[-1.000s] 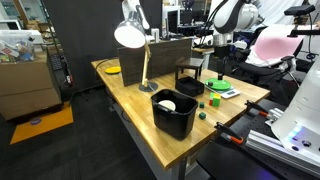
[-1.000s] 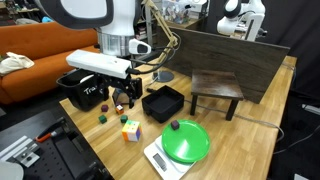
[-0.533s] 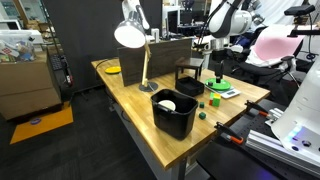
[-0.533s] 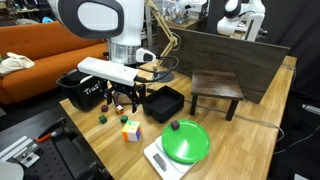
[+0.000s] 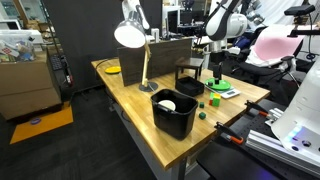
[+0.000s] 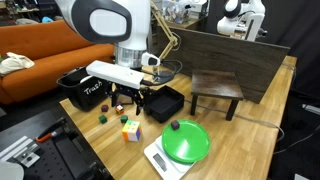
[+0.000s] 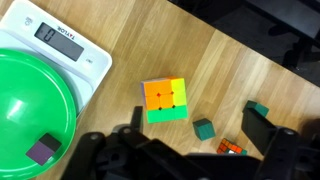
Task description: Put the rubrik's cube inside the black box
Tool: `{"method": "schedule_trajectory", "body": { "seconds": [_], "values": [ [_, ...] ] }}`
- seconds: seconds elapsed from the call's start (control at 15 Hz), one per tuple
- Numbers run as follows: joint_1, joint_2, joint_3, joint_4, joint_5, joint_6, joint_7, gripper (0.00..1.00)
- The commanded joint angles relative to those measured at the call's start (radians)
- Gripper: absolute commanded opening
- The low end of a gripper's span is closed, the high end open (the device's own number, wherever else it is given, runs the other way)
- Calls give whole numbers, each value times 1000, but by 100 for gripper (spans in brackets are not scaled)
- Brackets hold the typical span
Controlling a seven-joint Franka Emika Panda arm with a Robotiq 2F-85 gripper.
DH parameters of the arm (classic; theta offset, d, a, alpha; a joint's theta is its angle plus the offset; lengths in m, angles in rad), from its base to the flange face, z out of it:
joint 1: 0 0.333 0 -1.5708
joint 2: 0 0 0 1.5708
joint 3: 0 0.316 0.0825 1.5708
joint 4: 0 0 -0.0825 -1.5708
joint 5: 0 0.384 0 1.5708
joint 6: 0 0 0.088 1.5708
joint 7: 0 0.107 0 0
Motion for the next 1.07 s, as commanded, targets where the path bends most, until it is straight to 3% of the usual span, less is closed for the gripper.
{"method": "schedule_trajectory", "body": {
  "seconds": [0.0, 0.47, 1.0],
  "values": [
    [-49, 170, 53, 118, 30, -28, -3, 100],
    [-124, 386, 116, 279, 7, -76, 21, 100],
    [-171, 417, 168, 281, 26, -131, 13, 100]
  ]
}}
